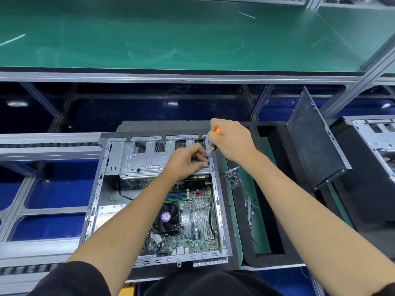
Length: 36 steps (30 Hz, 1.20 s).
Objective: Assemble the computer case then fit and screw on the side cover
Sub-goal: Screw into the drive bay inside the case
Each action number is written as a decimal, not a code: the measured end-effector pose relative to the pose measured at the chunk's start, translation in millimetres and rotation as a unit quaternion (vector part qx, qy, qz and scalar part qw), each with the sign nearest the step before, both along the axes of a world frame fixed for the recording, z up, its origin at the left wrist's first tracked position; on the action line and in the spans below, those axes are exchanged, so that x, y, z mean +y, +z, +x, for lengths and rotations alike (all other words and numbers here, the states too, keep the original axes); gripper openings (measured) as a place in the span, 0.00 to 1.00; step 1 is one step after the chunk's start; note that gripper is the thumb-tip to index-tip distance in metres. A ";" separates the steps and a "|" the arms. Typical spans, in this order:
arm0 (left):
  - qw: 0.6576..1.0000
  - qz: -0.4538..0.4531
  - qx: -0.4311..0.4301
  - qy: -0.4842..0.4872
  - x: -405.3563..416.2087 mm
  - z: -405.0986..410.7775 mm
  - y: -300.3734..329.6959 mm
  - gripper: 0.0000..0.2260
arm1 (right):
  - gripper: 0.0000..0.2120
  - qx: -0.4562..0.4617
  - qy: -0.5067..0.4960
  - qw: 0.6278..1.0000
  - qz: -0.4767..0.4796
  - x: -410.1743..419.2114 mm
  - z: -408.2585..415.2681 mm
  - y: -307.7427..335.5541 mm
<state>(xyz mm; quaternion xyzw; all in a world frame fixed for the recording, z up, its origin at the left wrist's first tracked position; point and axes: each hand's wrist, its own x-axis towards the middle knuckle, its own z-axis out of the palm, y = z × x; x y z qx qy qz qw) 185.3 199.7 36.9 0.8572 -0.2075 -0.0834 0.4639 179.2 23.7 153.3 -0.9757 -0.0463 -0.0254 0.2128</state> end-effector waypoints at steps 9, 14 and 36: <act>0.997 -0.047 0.057 -0.007 2.0 4.5 -0.7 0.14 | 0.07 -0.033 0.008 0.999 0.017 -0.1 -6.9 0.0; 0.996 -0.051 0.065 -0.013 2.7 4.4 -0.2 0.13 | 0.07 -0.029 0.027 0.999 -0.002 -3.1 -7.2 0.4; 1.000 0.022 -0.009 0.013 -0.5 -0.4 -2.0 0.16 | 0.06 -0.010 0.058 0.997 -0.055 13.0 6.6 -0.6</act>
